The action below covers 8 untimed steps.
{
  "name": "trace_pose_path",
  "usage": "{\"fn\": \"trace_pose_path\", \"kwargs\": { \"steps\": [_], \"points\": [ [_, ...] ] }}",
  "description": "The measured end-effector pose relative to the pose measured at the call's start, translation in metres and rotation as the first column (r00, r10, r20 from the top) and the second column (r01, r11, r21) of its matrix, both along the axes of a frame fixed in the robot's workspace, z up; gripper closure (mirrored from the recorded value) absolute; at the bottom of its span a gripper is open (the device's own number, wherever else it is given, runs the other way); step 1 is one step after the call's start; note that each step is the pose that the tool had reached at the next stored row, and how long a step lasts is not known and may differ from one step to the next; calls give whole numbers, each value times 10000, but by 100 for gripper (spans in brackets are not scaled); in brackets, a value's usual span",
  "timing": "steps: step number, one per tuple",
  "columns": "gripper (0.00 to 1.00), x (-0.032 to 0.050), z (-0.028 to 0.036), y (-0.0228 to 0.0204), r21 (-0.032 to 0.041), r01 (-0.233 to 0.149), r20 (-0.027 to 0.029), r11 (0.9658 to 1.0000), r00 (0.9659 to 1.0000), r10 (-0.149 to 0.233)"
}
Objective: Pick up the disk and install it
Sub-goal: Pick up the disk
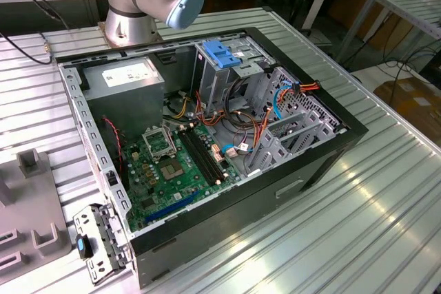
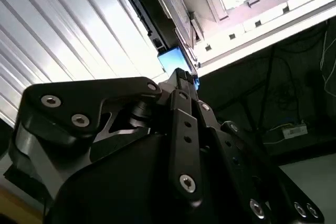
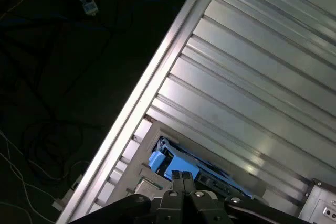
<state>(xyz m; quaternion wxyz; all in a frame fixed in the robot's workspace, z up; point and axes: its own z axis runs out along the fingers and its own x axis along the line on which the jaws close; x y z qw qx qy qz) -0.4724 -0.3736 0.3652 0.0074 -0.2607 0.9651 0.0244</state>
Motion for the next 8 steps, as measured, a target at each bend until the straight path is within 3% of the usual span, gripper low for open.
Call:
{"fn": "trace_pose_path", "kwargs": {
  "steps": [2,8],
  "points": [
    [89,0,-1,0,0,-298,5,9996,9996,298],
    [89,0,0,0,0,-599,5,9982,9982,599]
  ]
}}
